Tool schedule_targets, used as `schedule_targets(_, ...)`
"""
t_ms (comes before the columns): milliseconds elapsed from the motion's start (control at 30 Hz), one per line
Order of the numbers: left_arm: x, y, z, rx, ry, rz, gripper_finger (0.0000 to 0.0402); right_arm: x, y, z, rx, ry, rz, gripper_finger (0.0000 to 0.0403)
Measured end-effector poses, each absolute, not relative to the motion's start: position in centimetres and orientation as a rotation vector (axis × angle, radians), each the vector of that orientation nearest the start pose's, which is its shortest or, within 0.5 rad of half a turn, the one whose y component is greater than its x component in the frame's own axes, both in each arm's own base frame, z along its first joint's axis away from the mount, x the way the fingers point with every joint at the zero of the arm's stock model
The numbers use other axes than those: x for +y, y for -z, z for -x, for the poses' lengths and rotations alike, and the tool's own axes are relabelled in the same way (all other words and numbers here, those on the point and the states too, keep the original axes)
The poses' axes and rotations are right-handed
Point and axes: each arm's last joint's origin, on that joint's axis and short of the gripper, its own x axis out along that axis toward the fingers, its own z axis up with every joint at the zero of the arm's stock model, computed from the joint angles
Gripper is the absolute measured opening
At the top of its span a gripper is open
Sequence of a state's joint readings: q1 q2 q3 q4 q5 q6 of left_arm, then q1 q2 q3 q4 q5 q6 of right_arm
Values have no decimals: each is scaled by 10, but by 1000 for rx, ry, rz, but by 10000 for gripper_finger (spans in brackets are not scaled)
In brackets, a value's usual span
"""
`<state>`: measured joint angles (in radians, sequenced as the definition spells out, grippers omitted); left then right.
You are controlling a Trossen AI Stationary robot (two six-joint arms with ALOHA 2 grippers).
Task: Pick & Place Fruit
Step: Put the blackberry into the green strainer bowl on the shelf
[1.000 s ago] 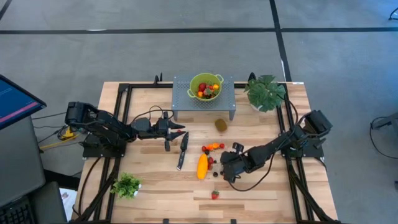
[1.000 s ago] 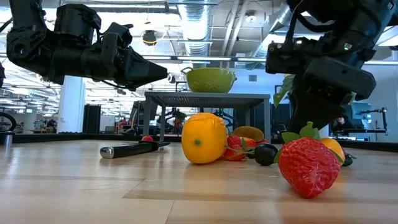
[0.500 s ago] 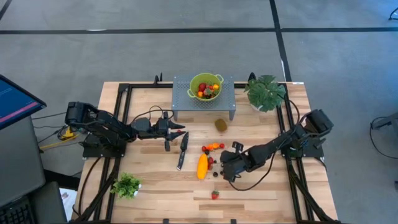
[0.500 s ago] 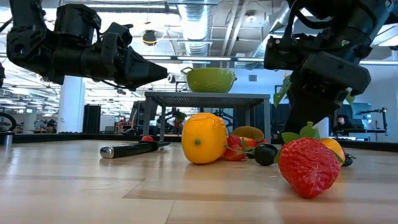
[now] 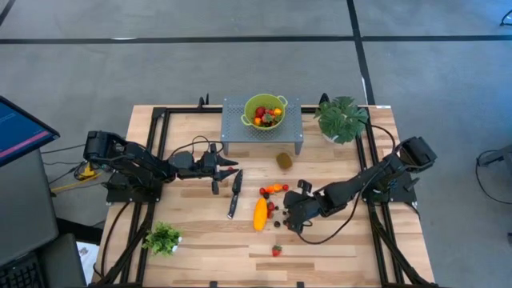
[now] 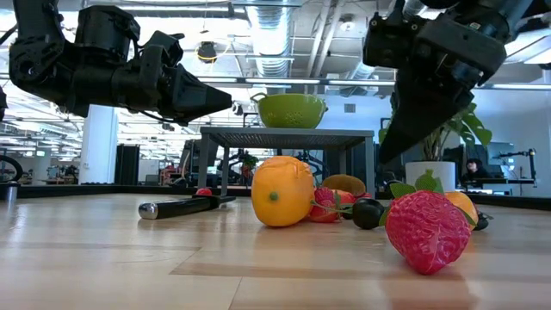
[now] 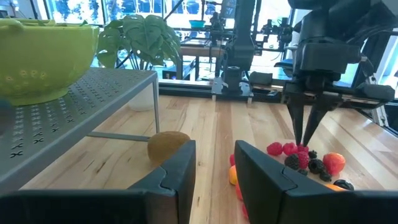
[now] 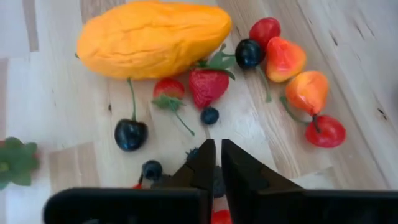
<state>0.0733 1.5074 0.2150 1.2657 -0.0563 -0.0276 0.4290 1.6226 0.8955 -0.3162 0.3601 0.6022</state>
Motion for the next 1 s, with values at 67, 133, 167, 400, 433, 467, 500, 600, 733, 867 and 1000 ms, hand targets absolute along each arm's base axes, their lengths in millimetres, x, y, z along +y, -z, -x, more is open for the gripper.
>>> schedule_targets(67, 18, -145, -224, 25, -130, 28, 106, 117, -167, -282, 929, 222, -168, 37)
schedule_targets(133, 18, -145, -224, 25, -130, 28, 106, 116, -167, -282, 939, 231, -204, 51)
schedule_targets(167, 18, -145, -224, 25, -131, 28, 106, 116, -166, -282, 942, 238, -220, 59)
schedule_targets(400, 18, -145, -224, 25, -134, 28, 106, 116, -166, -281, 949, 248, -233, 121)
schedule_targets(433, 18, -145, -224, 25, -134, 27, 106, 116, -166, -281, 950, 249, -232, 129)
schedule_targets(467, 18, -145, -224, 25, -134, 27, 106, 117, -164, -281, 954, 251, -230, 137)
schedule_targets(500, 18, -145, -224, 25, -134, 28, 106, 117, -161, -283, 956, 253, -231, 145)
schedule_targets(600, 18, -145, -224, 25, -133, 28, 106, 118, -151, -284, 995, 253, -224, 165)
schedule_targets(733, 18, -145, -224, 25, -133, 28, 106, 118, -132, -287, 1055, 269, -205, 182)
schedule_targets(867, 18, -145, -224, 25, -133, 28, 106, 116, -123, -288, 1087, 283, -208, 186)
schedule_targets(1000, 18, -145, -224, 25, -133, 28, 106, 116, -121, -289, 1094, 288, -203, 174)
